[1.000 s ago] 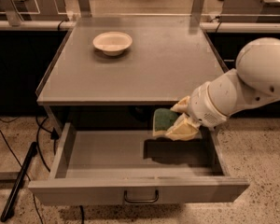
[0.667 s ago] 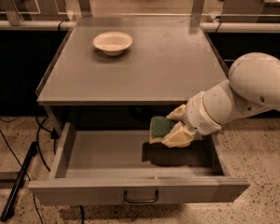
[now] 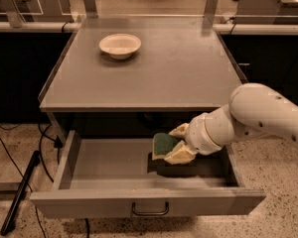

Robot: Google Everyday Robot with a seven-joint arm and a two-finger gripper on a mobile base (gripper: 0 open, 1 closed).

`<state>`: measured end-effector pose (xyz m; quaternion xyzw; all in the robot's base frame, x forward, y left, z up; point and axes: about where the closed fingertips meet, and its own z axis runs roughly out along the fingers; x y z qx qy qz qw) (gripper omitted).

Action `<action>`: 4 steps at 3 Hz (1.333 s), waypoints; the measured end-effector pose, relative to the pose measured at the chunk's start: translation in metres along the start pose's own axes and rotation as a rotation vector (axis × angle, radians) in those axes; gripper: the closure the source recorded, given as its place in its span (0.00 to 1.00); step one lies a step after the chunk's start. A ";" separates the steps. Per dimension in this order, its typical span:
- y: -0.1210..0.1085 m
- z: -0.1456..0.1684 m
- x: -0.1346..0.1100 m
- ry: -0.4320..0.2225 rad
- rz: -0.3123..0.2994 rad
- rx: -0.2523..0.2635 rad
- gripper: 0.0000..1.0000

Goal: Place sponge into top drawer

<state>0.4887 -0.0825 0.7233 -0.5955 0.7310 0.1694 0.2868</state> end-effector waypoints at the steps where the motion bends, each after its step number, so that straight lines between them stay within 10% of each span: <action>1: -0.007 0.037 0.022 -0.029 0.004 0.010 1.00; 4: -0.015 0.073 0.033 -0.059 -0.007 0.005 1.00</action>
Offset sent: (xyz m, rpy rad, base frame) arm 0.0093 0.0028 -0.0347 0.0222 -0.0102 -0.0031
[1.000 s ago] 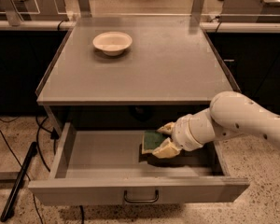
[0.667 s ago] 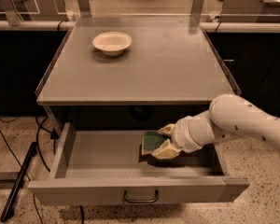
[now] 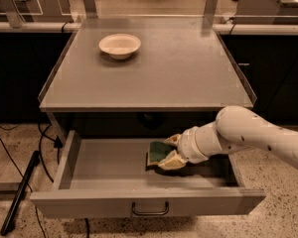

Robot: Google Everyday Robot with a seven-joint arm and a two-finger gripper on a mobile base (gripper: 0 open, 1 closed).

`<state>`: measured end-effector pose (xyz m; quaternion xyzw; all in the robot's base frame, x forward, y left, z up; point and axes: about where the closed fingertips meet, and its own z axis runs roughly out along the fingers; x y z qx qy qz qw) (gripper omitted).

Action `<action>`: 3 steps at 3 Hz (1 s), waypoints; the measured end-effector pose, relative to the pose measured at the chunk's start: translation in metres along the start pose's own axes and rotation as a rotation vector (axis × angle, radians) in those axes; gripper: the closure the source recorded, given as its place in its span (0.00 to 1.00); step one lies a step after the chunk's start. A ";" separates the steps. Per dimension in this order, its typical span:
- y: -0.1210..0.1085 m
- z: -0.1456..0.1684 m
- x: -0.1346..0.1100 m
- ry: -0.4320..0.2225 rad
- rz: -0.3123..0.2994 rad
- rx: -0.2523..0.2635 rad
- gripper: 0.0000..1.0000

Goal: Place sponge into top drawer

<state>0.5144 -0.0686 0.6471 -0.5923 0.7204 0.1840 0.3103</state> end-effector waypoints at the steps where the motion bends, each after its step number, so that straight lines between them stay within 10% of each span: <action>1: -0.002 0.022 0.004 0.002 -0.005 -0.029 1.00; 3: 0.002 0.045 0.010 0.004 0.001 -0.070 0.97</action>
Offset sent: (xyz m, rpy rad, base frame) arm 0.0115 0.0202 -0.0415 -0.0024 0.0526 0.0453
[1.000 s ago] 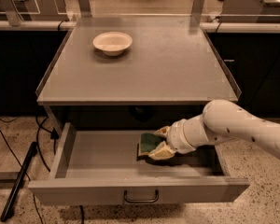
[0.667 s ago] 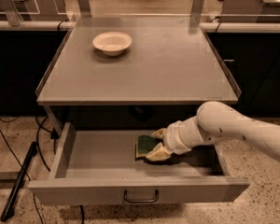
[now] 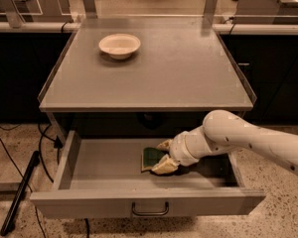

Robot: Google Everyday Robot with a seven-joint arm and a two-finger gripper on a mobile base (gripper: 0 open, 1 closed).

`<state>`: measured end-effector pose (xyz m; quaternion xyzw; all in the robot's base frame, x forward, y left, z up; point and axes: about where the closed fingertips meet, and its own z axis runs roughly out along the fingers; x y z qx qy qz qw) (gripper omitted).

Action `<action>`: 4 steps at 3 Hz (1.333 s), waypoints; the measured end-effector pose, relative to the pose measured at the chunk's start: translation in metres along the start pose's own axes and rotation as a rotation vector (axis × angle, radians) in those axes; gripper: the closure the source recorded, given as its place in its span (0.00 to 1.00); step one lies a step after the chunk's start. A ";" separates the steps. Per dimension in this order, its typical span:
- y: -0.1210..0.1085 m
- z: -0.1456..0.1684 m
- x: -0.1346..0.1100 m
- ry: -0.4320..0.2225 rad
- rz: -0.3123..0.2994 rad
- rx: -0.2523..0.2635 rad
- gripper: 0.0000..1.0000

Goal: Place sponge into top drawer

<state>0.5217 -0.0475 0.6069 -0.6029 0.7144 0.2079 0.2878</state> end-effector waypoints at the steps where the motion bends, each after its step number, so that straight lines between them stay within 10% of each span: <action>1: 0.000 0.000 0.000 0.000 0.000 0.000 0.73; 4: 0.000 0.000 0.000 0.000 0.000 0.000 0.00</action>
Offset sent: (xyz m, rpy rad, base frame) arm 0.0000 0.0000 0.0000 0.0000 0.0000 0.0000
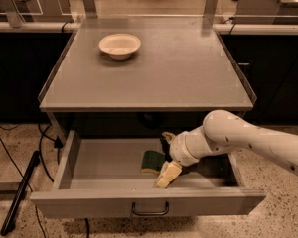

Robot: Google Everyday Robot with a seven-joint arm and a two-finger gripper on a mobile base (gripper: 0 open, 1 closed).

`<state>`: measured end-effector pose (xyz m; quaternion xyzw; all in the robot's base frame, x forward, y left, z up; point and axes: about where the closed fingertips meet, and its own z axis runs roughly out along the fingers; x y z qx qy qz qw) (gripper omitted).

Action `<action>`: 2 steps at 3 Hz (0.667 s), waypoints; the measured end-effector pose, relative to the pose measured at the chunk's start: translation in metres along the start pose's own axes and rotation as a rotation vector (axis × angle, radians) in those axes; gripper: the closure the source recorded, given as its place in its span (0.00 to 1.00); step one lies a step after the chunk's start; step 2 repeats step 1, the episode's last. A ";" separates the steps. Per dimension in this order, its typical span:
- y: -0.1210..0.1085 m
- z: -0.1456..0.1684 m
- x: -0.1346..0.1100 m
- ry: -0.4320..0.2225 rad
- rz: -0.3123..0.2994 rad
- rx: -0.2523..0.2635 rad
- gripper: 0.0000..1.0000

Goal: Place sponge into top drawer

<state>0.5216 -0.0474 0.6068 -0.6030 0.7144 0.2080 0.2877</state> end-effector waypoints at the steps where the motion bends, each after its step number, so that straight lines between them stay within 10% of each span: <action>1: 0.000 0.000 0.000 0.000 0.000 0.000 0.00; 2: 0.000 0.000 0.000 0.000 0.000 0.000 0.00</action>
Offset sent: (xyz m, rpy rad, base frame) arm 0.0000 0.0000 0.0000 0.0000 0.0000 0.0000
